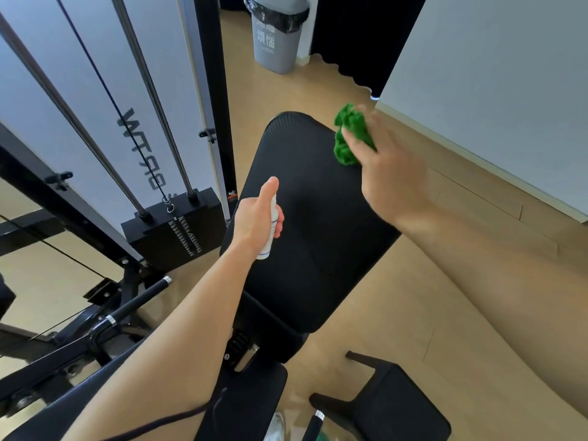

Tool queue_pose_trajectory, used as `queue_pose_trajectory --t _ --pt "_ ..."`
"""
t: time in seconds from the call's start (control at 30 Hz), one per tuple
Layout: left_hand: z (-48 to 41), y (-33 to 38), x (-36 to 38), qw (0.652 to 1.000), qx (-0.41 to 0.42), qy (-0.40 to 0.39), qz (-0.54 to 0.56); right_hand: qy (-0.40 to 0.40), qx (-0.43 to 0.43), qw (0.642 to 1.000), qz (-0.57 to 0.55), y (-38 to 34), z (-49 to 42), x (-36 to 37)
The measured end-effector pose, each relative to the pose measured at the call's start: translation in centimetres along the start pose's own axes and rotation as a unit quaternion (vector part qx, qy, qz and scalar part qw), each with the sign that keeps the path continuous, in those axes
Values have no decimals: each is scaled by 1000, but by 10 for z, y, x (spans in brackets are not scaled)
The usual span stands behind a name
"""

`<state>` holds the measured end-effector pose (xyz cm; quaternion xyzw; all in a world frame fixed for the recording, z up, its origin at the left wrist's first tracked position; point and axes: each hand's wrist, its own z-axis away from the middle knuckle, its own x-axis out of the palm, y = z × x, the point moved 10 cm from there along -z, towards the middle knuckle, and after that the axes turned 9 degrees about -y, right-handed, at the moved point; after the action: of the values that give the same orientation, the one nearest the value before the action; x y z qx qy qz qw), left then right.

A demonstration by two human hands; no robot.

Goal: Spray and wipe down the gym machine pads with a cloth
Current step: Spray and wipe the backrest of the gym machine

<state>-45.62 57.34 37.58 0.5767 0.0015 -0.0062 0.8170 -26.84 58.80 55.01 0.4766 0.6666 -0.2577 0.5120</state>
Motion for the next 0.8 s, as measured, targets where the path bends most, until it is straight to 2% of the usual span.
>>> queue_pose_trajectory --t 0.23,0.37,0.43,0.53,0.67,0.73,0.8 --pt "-14 4 -13 999 -3 41 -34 21 16 999 -35 -15 -68 5" --pt "-14 -5 -29 998 6 64 -3 -29 -8 999 13 -55 -82 43" --pt "-14 -8 -39 998 6 68 3 -62 -55 995 61 -85 -71 72" --pt "-13 -11 -50 998 6 68 3 -129 -180 970 104 -127 -12 127" --pt "-12 -12 -63 998 8 66 5 -253 -329 896 161 -139 72 170" --pt "-11 -15 -67 998 7 59 7 -202 -307 915 166 -122 40 142" --pt "-8 -20 -68 998 3 56 11 -112 -204 960 157 -96 -27 99"
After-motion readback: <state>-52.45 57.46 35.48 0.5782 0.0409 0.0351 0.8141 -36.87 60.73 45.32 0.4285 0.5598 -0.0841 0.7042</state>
